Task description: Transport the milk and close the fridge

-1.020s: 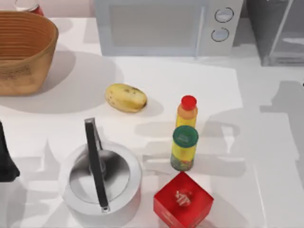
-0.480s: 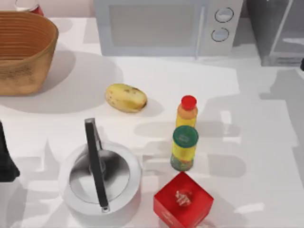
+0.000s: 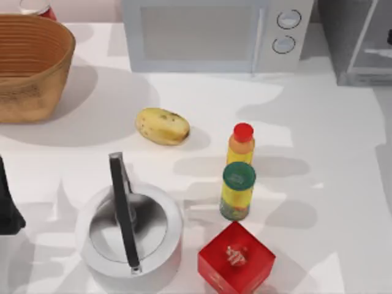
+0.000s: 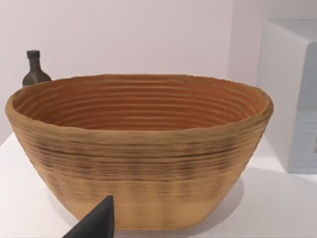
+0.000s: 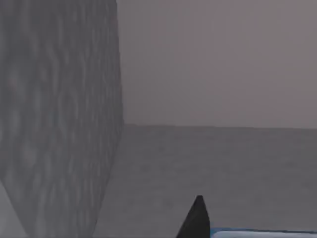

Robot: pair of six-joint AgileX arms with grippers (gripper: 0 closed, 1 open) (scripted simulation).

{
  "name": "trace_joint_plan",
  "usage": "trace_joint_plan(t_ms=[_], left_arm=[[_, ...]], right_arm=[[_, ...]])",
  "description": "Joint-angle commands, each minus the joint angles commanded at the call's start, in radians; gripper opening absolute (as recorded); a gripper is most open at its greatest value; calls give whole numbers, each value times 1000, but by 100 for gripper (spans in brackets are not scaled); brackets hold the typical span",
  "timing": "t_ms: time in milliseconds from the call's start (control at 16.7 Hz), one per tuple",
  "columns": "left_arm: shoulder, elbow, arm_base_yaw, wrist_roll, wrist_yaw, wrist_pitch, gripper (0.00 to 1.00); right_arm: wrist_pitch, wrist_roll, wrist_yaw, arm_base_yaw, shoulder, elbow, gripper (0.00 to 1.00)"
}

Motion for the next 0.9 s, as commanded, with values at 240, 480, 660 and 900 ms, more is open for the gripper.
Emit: trace_joint_plan(t_ms=[240, 480, 660, 900], left_arm=[[0, 0, 0, 0, 0, 0, 100], [0, 0, 0, 0, 0, 0, 100], [0, 0, 0, 0, 0, 0, 100], [0, 0, 0, 0, 0, 0, 100]], right_arm=[[-101, -16, -38, -59, 156, 197, 0], [-146, -24, -46, -89, 223, 276, 0], [-146, -24, -46, -89, 223, 276, 0], [-145, -24, -46, -88, 222, 275, 0]])
